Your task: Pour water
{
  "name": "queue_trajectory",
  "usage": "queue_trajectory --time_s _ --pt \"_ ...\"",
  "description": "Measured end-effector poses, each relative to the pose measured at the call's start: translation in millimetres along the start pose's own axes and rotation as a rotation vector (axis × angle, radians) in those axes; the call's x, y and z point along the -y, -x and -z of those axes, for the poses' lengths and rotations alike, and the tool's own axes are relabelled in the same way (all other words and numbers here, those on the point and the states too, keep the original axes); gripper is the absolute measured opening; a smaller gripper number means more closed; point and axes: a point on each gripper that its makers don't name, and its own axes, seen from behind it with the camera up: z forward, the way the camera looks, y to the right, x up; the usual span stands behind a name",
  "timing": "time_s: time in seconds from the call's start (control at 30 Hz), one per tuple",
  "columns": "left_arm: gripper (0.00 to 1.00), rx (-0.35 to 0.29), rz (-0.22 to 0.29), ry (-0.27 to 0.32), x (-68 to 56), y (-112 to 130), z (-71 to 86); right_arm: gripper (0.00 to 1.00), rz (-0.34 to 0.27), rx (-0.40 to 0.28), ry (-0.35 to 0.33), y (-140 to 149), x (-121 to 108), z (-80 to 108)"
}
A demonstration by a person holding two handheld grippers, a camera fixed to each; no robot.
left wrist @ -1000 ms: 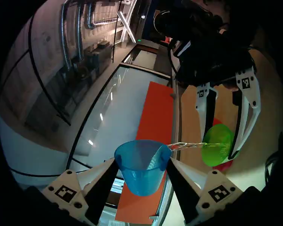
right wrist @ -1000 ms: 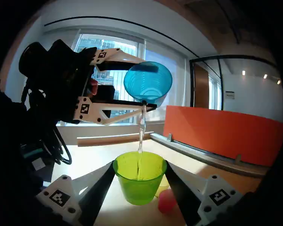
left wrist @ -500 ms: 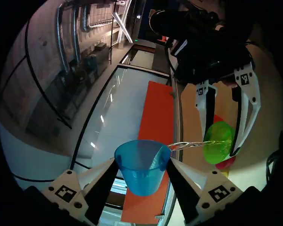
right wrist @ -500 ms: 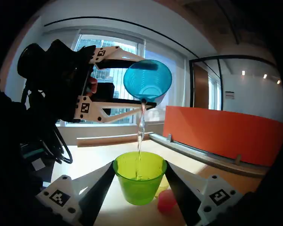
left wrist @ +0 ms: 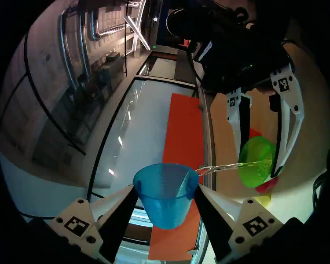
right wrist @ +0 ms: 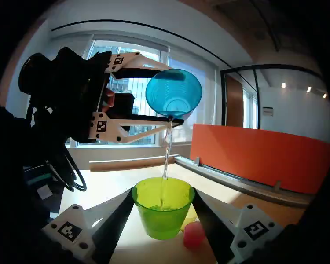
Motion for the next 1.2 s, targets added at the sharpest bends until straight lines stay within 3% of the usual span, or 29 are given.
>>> queue_trajectory --time_s 0.5,1.2 --pt "0.84 -0.006 -0.056 -0.009 -4.4 -5.2 0.2 0.92 0.002 -0.004 0.001 -1.5 -0.9 -1.3" --pt "0.85 -0.027 -0.148 -0.028 1.3 -10.6 7.0 0.92 0.006 -0.003 0.001 -1.6 -0.2 -4.2"
